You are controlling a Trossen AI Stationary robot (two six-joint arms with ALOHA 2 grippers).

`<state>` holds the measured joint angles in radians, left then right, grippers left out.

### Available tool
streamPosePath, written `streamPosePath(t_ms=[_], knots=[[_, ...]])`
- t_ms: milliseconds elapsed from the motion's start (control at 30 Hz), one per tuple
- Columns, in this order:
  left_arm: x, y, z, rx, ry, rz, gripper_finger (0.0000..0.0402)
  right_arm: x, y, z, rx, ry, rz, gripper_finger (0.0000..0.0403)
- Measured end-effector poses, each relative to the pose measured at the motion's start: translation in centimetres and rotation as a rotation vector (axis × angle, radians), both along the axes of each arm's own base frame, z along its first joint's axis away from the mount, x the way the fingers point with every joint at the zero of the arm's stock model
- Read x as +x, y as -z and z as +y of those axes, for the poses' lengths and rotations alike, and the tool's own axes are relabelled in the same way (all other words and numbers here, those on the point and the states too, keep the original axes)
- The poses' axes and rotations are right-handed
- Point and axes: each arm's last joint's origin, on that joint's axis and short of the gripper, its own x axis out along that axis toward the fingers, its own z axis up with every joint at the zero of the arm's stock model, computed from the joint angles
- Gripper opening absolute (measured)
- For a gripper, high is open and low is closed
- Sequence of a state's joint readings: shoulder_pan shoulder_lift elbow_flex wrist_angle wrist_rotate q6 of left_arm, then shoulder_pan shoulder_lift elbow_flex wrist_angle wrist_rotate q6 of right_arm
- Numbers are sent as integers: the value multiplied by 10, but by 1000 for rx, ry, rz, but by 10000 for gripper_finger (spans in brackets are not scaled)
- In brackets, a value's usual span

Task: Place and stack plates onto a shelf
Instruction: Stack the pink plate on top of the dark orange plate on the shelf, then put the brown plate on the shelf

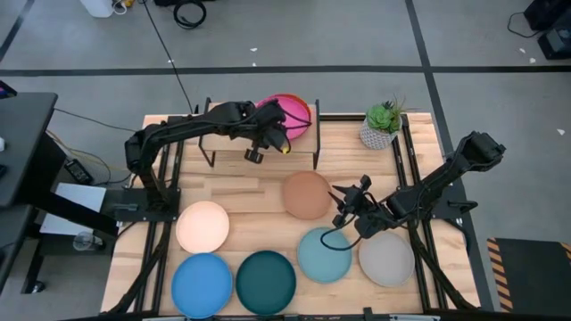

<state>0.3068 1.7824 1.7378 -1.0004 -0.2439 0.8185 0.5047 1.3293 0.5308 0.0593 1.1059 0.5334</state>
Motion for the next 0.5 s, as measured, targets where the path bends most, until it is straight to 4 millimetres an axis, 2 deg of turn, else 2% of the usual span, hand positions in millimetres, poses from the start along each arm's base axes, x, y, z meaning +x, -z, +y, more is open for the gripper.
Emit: streamPosePath(t_ms=[133, 267, 333, 400, 500], knots=[[4, -4, -6, 31, 9, -33, 117, 0, 0, 1, 7, -2, -6, 116], [3, -16, -18, 42, 27, -100, 154, 0, 0, 1, 8, -4, -5, 116], [2, -21, -28, -33, 47, -143, 163, -1, 1, 1, 15, -13, -1, 116], [2, -21, -43, -178, 90, -169, 165, -3, 5, 0, 19, -21, 6, 116], [2, -8, -72, -317, 140, -101, 159, -9, 14, -3, 22, -17, 11, 116]])
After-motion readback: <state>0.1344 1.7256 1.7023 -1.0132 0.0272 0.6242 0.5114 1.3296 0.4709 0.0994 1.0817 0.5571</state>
